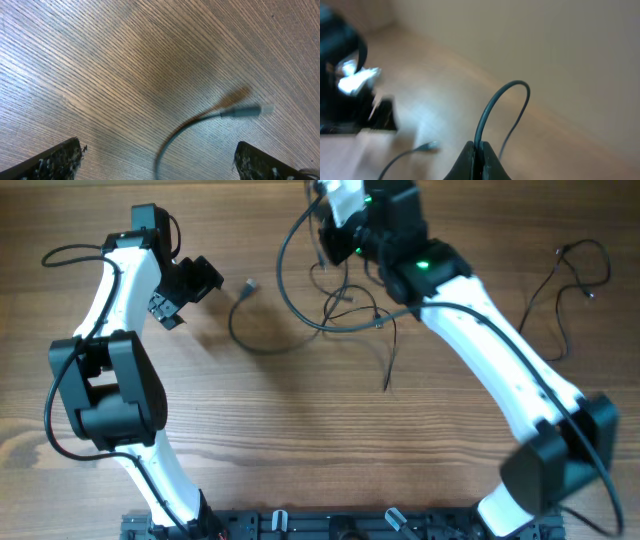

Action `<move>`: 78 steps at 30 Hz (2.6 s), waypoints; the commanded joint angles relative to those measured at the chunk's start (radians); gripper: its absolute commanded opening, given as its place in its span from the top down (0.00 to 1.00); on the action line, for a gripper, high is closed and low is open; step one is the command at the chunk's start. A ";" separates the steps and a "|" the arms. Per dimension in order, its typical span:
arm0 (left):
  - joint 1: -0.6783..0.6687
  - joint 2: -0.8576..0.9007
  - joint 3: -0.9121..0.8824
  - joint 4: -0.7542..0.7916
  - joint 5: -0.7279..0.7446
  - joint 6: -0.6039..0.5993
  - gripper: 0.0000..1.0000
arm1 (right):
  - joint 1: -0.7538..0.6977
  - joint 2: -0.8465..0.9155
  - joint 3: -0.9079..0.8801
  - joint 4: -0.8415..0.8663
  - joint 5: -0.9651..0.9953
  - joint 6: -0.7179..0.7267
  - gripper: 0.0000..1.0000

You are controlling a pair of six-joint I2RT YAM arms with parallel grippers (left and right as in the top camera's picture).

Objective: Untangle cables

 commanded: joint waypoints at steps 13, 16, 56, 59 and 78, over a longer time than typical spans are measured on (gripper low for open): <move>-0.003 0.003 -0.008 0.003 0.005 -0.006 0.00 | 0.003 -0.132 0.022 -0.056 -0.216 -0.061 0.95; -0.003 0.003 -0.008 0.003 0.005 -0.005 0.00 | 0.005 -0.095 0.022 -0.136 -0.233 -0.064 0.95; -0.003 0.003 -0.008 0.003 0.004 0.002 0.00 | 0.212 0.312 0.008 -0.422 -0.208 0.073 0.00; -0.003 0.003 -0.008 0.003 0.004 0.002 0.00 | 0.219 0.301 0.026 -0.478 -0.480 0.002 0.00; -0.003 0.003 -0.008 0.003 0.004 0.002 0.00 | 0.125 0.258 0.021 -0.240 -0.686 0.481 0.16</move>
